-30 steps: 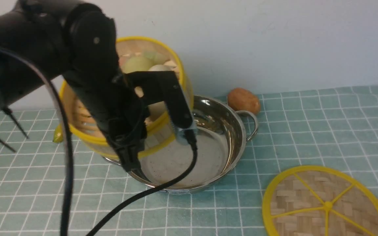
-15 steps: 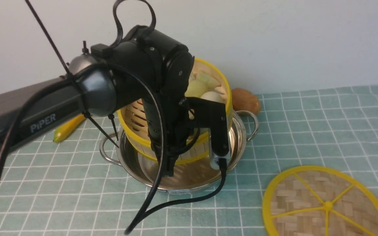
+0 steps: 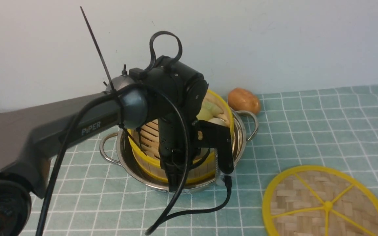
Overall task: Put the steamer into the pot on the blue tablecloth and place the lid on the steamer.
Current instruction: 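Place the bamboo steamer basket with dumplings into the steel pot with the left gripper, then move the gripper down to the bamboo steamer lid and grasp its center knob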
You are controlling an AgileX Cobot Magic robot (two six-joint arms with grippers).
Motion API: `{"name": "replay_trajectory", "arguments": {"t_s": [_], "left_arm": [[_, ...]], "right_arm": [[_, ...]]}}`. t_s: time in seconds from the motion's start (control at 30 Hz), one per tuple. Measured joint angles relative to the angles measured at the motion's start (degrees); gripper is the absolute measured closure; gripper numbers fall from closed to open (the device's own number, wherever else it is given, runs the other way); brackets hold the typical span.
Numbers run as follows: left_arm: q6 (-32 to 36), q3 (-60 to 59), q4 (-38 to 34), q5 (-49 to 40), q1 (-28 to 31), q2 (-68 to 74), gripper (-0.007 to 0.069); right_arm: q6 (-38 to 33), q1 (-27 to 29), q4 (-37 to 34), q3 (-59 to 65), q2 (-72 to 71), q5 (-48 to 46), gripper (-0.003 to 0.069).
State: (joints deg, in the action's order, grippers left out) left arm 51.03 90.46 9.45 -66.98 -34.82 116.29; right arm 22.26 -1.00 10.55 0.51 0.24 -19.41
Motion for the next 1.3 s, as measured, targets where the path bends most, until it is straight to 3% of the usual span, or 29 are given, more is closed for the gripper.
{"name": "replay_trajectory", "arguments": {"t_s": [0.23, 0.37, 0.57, 0.63, 0.87, 1.03, 1.13, 1.2, 1.23, 1.27, 1.3], "left_arm": [[-2.5, 0.0, 0.0, 1.1, 0.0, 0.5, 0.0584], [-3.6, 0.1, 0.2, 1.2, 0.0, 0.5, 0.0518], [-3.8, 0.5, 0.8, 0.4, 0.0, 0.4, 0.0342], [-4.0, 0.5, 1.9, 0.4, 0.0, -0.1, 0.0247], [-9.1, 3.5, 7.0, -1.8, 0.0, -5.2, 0.0142], [-12.6, 6.9, 8.5, -2.0, 0.0, -11.9, 0.0148], [-17.1, 7.7, 9.8, -2.1, 0.5, -16.7, 0.0212], [-21.7, 7.7, 10.2, -2.2, 3.2, -21.1, 0.0333], [-22.0, 7.7, 10.2, -2.2, 3.2, -21.5, 0.0333], [-23.3, 7.7, 10.3, -2.3, 5.0, -22.9, 0.0394], [-27.2, 7.7, 10.4, -2.3, 8.5, -26.2, 0.0501]], "right_arm": [[0.0, 0.0, 0.0, 0.0, 0.0, 0.0, 0.0417], [0.0, 0.0, 0.0, 0.0, 0.0, 0.0, 0.0417], [0.0, 0.0, 0.0, 0.0, 0.0, 0.0, 0.0417], [0.0, 0.0, 0.0, 0.0, 0.0, 0.0, 0.0417], [0.0, 0.0, 0.0, 0.0, 0.0, 0.0, 0.0417], [0.0, 0.0, 0.0, 0.0, 0.0, 0.0, 0.0417], [0.0, 0.0, 0.0, 0.0, 0.0, 0.0, 0.0417], [0.0, 0.0, 0.0, 0.0, 0.0, 0.0, 0.0417], [0.0, 0.0, 0.0, 0.0, 0.0, 0.0, 0.0417], [0.0, 0.0, 0.0, 0.0, 0.0, 0.0, 0.0417], [0.0, 0.0, 0.0, 0.0, 0.0, 0.0, 0.0417]]}}
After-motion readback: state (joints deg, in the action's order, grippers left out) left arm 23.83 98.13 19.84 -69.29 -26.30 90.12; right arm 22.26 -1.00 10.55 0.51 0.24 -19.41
